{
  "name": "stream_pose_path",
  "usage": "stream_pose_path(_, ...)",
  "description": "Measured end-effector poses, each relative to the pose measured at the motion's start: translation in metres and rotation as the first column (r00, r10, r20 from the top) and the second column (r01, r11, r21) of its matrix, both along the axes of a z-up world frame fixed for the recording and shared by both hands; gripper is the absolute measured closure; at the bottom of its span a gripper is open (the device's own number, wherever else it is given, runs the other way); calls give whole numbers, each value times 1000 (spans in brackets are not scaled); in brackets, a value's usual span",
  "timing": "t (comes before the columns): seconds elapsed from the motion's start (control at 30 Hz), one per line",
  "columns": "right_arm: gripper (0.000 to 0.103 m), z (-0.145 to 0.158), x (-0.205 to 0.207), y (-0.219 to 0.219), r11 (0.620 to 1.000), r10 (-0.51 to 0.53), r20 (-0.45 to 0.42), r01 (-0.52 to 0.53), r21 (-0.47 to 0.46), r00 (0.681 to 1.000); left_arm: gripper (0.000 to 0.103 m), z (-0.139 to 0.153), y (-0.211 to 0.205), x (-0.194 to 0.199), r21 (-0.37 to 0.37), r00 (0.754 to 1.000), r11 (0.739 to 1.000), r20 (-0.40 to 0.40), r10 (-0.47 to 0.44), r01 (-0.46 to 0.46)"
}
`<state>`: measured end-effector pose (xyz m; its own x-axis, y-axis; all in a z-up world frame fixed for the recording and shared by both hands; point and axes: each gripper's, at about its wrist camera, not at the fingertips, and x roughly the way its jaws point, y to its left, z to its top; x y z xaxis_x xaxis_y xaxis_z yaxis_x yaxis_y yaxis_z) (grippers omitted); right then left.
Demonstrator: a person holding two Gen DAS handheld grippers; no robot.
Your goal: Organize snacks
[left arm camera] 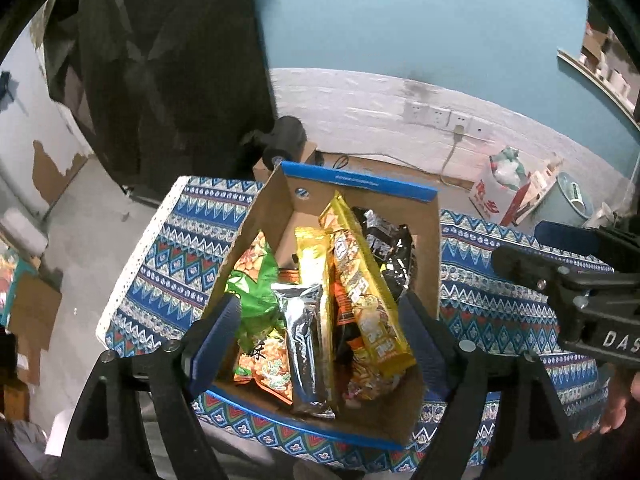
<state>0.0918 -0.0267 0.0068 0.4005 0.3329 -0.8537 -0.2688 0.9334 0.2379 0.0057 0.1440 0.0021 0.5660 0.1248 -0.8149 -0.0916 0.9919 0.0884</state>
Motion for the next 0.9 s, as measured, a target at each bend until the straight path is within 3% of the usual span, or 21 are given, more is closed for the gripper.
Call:
stream_pose_path(0.3, 31, 1, -22, -16, 998, 6, 38, -4, -58, 999, 16, 16, -11, -8, 15, 999, 999, 38, -36, 35)
stream_pose_path(0.6, 31, 6, -26, -32, 999, -27, 45, 28, -31, 999, 5, 24, -27, -12, 33, 995, 996, 54, -85, 83)
stream_pose_path(0.9, 31, 8, -25, -36, 999, -36, 54, 37, -32, 998, 4, 24, -32, -11, 43, 994, 995, 52, -95, 92)
